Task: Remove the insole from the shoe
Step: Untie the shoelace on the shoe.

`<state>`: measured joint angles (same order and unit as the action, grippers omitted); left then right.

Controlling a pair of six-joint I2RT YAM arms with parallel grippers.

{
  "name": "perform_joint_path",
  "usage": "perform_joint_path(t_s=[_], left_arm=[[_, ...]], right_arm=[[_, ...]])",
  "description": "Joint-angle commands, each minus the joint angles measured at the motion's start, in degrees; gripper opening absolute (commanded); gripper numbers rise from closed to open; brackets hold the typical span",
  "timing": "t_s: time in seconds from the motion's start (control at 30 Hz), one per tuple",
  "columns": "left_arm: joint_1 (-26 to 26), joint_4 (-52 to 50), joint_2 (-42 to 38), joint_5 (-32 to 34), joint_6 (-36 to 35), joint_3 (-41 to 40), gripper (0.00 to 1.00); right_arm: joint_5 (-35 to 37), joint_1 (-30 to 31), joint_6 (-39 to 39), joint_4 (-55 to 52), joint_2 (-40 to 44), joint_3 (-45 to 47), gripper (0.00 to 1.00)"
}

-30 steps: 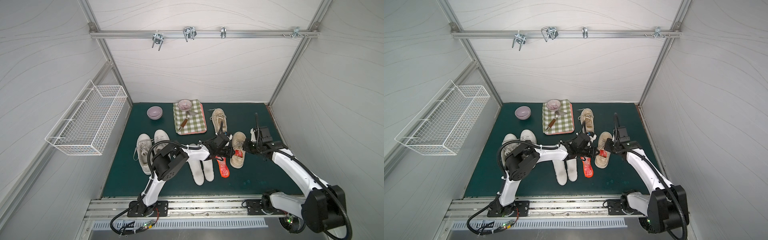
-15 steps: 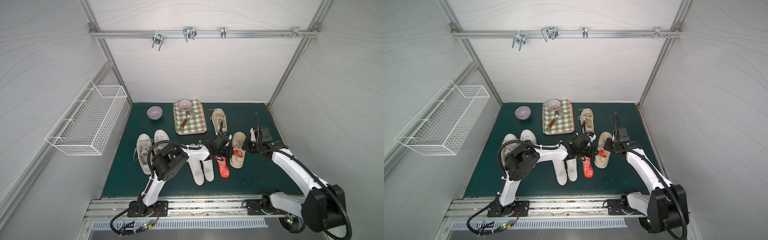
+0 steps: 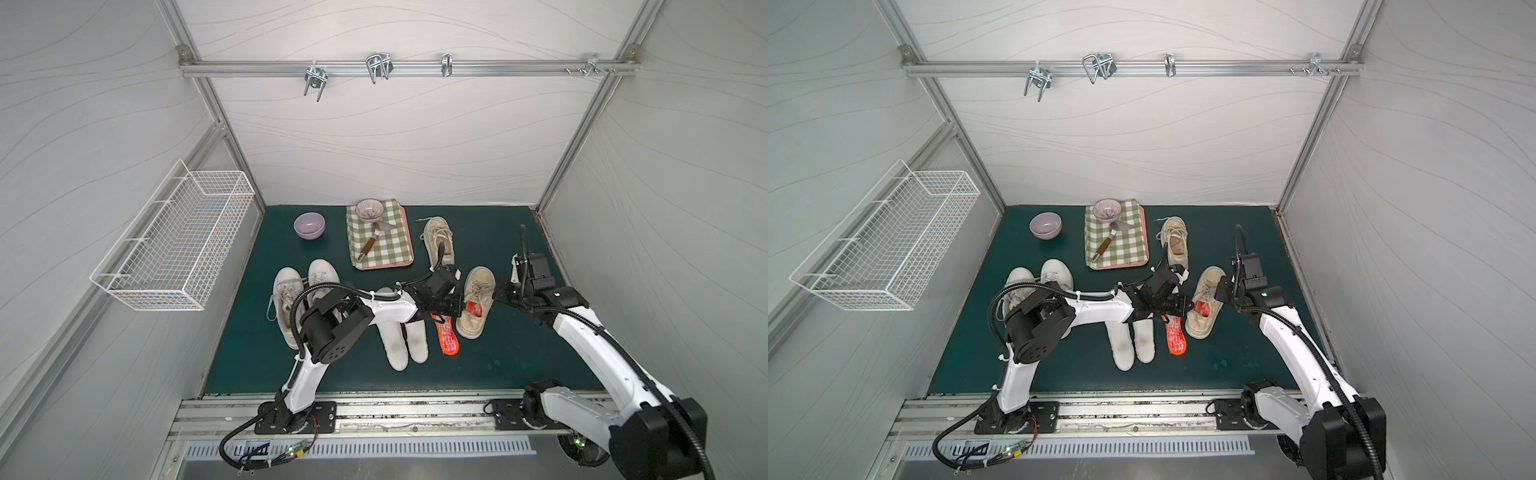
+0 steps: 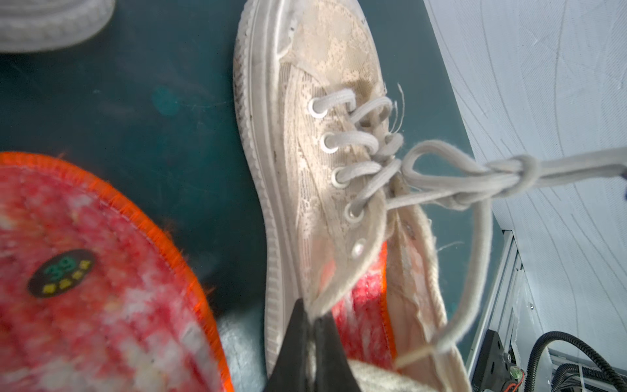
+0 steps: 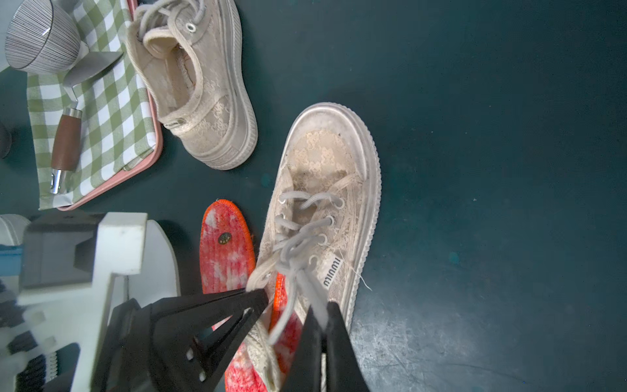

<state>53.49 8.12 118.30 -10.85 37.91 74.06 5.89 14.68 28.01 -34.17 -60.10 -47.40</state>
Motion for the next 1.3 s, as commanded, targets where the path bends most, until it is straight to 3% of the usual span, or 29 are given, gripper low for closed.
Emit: perform_joint_path(t_s=[0.0,0.3,0.43,0.63,0.83,1.07,1.27], left_arm=[[-0.7,0.4,-1.6,2.5,0.7,-0.7,0.0],[-0.7,0.7,-1.6,1.8,0.7,-0.7,0.0],[-0.6,1.8,-2.0,-0.9,0.7,-0.7,0.0],[-0.1,2.2,-4.4,-0.8,0.2,-2.0,0.0],[-0.1,2.4,-4.2,-0.7,0.5,-2.2,0.0],[-0.1,2.5,-4.2,-0.6,0.5,-2.4,0.0],[-0.1,2.6,-3.8,-0.2,0.4,-2.4,0.0]], right_arm=[[2.8,-1.5,-0.1,-1.8,2.2,-2.9,0.02],[-0.8,-4.6,0.1,-0.9,2.3,-4.2,0.11],[-7.9,-4.3,0.0,1.6,-4.0,-3.4,0.1],[-10.1,-0.8,0.8,4.8,-10.9,-2.4,0.12],[-6.6,-1.3,0.1,3.0,-7.1,-2.1,0.32],[-15.0,-6.2,0.9,3.9,-2.2,2.5,0.29],[-10.3,-0.8,1.5,-1.5,3.8,4.3,0.36]])
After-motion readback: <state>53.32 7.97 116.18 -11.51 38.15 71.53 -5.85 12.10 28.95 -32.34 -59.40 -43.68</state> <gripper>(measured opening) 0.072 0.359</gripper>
